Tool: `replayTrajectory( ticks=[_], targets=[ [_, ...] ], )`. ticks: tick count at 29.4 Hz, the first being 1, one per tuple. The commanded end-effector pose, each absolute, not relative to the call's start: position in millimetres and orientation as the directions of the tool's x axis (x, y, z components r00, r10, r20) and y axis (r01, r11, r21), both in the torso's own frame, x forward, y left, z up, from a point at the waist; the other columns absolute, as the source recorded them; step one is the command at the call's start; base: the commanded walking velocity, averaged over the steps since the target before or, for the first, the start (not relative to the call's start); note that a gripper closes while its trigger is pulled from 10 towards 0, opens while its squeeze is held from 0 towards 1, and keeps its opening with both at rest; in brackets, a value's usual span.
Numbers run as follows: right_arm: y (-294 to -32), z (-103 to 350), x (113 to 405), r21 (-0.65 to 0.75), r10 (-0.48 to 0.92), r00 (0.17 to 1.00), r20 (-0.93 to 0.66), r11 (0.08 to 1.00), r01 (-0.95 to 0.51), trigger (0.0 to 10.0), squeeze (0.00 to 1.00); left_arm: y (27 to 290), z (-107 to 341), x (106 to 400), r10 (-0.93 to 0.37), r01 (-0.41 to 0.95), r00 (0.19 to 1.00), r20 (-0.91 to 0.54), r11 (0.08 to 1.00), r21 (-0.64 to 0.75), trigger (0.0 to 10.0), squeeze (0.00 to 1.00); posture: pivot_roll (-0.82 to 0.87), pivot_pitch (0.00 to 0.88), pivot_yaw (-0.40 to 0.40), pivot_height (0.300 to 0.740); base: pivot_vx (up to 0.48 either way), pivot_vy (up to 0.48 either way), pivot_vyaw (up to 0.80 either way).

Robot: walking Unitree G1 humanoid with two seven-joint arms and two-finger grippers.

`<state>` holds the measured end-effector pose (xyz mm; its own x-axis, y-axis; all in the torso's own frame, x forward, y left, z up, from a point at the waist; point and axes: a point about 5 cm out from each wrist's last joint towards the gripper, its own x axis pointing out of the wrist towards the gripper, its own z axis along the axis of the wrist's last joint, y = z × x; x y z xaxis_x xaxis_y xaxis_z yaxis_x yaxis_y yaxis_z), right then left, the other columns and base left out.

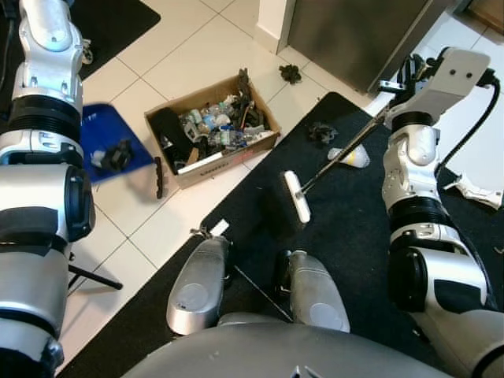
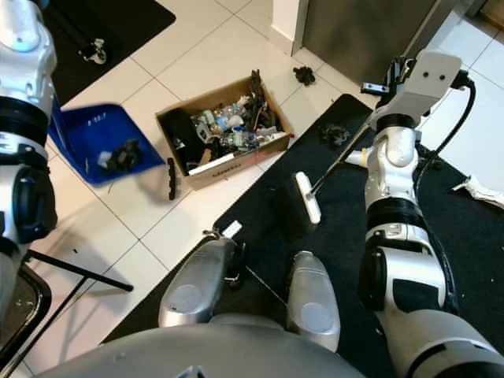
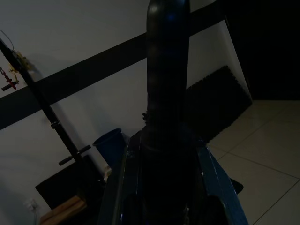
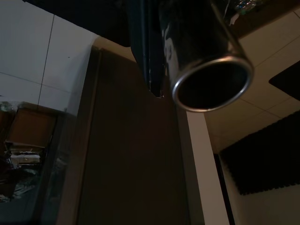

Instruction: Sweep floor

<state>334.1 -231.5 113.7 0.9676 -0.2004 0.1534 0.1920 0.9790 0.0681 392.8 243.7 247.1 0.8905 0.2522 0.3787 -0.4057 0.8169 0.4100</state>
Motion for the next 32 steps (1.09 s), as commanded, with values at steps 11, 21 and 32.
replayTrajectory(
  ticks=[11, 21, 32],
  targets=[
    [-233, 122, 337, 0.075, -0.203, 0.960, 0.192, 0.978, 0.192, 10.0, 0.00, 245, 288, 382, 0.210, -0.387, 0.776, 0.595, 0.903, 0.187, 10.0, 0.00, 0.19, 0.015, 0.026, 0.740, 0.000, 0.000, 0.00],
    [-233, 124, 338, 0.075, -0.200, 0.960, 0.196, 0.979, 0.189, 10.0, 0.00, 266, 250, 388, 0.304, -0.370, 0.875, 0.376, 0.922, 0.116, 10.0, 0.00, 0.19, 0.013, 0.023, 0.740, 0.000, 0.000, 0.00],
    [-232, 123, 338, 0.077, -0.200, 0.961, 0.193, 0.979, 0.188, 10.0, 0.00, 283, 258, 381, 0.397, -0.540, 0.807, 0.437, 0.797, 0.272, 10.0, 0.00, 0.19, 0.013, 0.024, 0.740, 0.000, 0.000, 0.00]
  ],
)
